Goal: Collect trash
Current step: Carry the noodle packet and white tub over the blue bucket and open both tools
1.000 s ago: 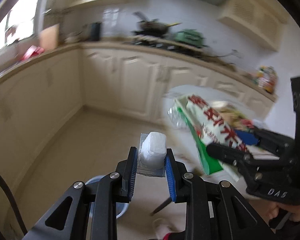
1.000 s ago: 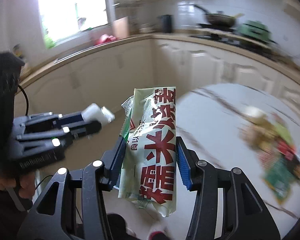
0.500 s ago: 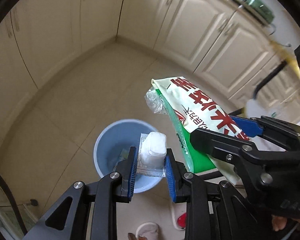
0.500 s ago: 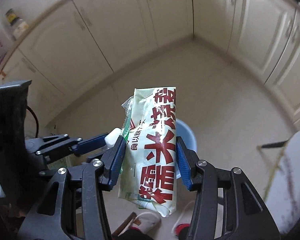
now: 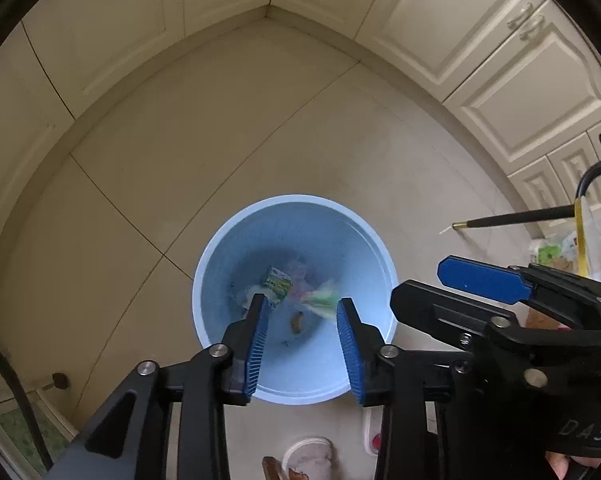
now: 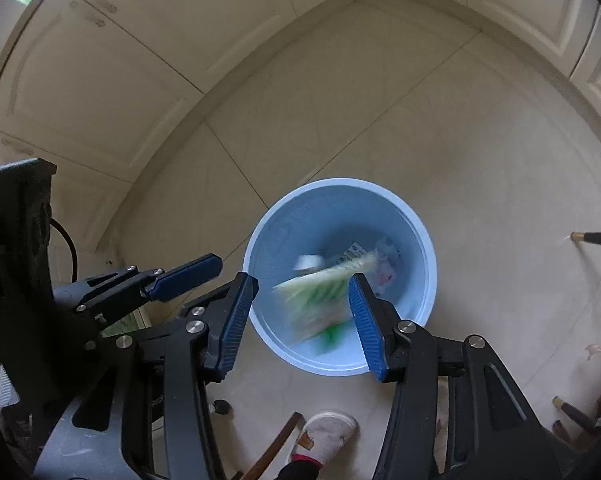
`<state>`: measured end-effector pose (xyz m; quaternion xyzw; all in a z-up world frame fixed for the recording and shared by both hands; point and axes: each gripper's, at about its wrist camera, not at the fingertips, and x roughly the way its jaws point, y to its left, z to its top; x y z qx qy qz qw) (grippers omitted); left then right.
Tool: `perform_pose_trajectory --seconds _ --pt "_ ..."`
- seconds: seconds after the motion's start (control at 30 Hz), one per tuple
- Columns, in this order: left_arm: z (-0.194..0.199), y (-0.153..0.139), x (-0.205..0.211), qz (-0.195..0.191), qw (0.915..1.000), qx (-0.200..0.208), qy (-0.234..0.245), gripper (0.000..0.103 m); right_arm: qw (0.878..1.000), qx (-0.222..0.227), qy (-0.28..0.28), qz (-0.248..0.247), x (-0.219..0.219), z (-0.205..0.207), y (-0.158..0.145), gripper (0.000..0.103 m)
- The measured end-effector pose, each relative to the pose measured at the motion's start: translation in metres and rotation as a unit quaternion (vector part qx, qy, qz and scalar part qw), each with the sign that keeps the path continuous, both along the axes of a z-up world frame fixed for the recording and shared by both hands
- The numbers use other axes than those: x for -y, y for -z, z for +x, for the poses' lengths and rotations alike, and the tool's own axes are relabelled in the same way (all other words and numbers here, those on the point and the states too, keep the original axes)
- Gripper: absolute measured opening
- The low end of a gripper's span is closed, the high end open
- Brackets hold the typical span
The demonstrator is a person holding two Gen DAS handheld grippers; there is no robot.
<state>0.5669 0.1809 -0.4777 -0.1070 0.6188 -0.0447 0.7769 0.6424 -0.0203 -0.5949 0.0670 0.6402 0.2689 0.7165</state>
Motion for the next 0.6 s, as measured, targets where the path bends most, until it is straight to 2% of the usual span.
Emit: perform_pose_trajectory --seconds 0.13,0.2,0.27,0.43,0.5,0.6 --pt "-0.003 -0.012 -0.012 0.001 0.9997 0.012 -0.019 0.04 1.0 0.016 -0.002 -0.004 0.002 -0.003 -0.013 0.051" --pt "-0.01 -0.026 -0.018 0.007 0.9994 0.018 -0.029 0.04 0.999 0.032 0.0 -0.013 -0.007 -0.006 -0.034 0.06" --pt "-0.024 -0.044 -0.023 0.02 0.9987 0.021 -0.042 0.045 0.999 0.047 -0.003 -0.016 -0.007 -0.014 -0.049 0.061" --pt "-0.058 -0.101 -0.04 0.044 0.9951 0.045 -0.076 0.05 0.996 0.082 -0.014 -0.032 -0.011 -0.035 -0.097 0.071" --pt "-0.083 -0.132 -0.043 0.055 0.9918 0.071 -0.091 0.052 0.993 0.105 -0.015 -0.043 -0.016 -0.051 -0.122 0.082" --pt "-0.107 -0.179 -0.044 0.068 0.9855 0.114 -0.105 0.059 0.989 0.141 -0.02 -0.042 -0.02 -0.076 -0.16 0.083"
